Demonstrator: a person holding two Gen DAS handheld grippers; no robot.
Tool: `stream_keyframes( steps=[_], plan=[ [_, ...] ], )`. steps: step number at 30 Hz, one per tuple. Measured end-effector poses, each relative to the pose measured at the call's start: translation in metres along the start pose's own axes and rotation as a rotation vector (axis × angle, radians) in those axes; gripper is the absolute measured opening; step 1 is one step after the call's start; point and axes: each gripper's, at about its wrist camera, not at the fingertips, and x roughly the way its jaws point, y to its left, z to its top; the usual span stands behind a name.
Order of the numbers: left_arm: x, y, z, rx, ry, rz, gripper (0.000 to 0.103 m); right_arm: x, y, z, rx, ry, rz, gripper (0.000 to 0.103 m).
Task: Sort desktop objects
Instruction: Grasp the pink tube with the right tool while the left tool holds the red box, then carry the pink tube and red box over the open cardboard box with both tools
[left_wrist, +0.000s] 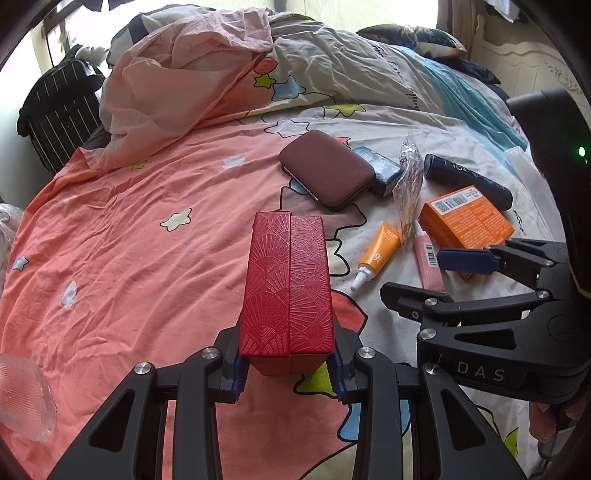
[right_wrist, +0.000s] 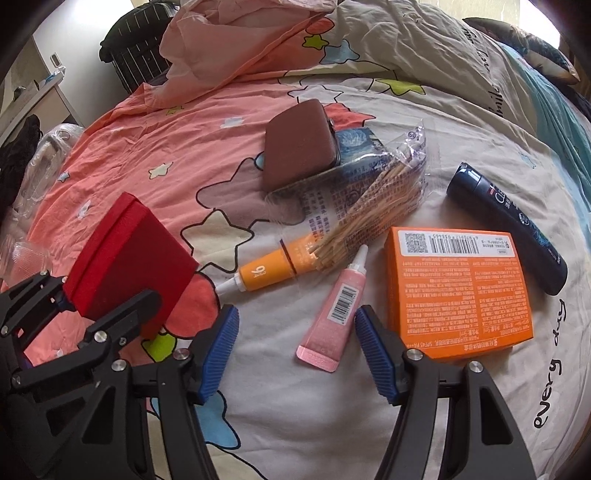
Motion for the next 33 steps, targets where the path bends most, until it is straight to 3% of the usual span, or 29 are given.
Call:
stream_keyframes(
  steps=[7, 9, 12, 20, 33],
  plan=[
    [0.001, -0.003, -0.001, 0.015, -0.002, 0.007, 0.035, 0.005, -0.004, 0.001, 0.014, -0.005, -0.025, 0.059],
    [0.001, -0.003, 0.000, 0.011, -0.001, 0.003, 0.035, 0.003, -0.008, 0.001, 0.029, -0.010, -0.023, 0.028],
    [0.000, -0.002, 0.000, 0.007, 0.000, 0.003, 0.035, 0.000, -0.017, 0.000, 0.058, -0.007, 0.016, 0.021],
    [-0.010, -0.005, -0.001, 0.012, -0.010, -0.008, 0.035, -0.022, -0.009, -0.011, 0.030, -0.024, 0.076, 0.018],
    [-0.044, -0.017, -0.002, 0.039, -0.060, 0.009, 0.035, -0.056, 0.008, -0.026, -0.054, -0.078, 0.045, 0.018]
  ],
)
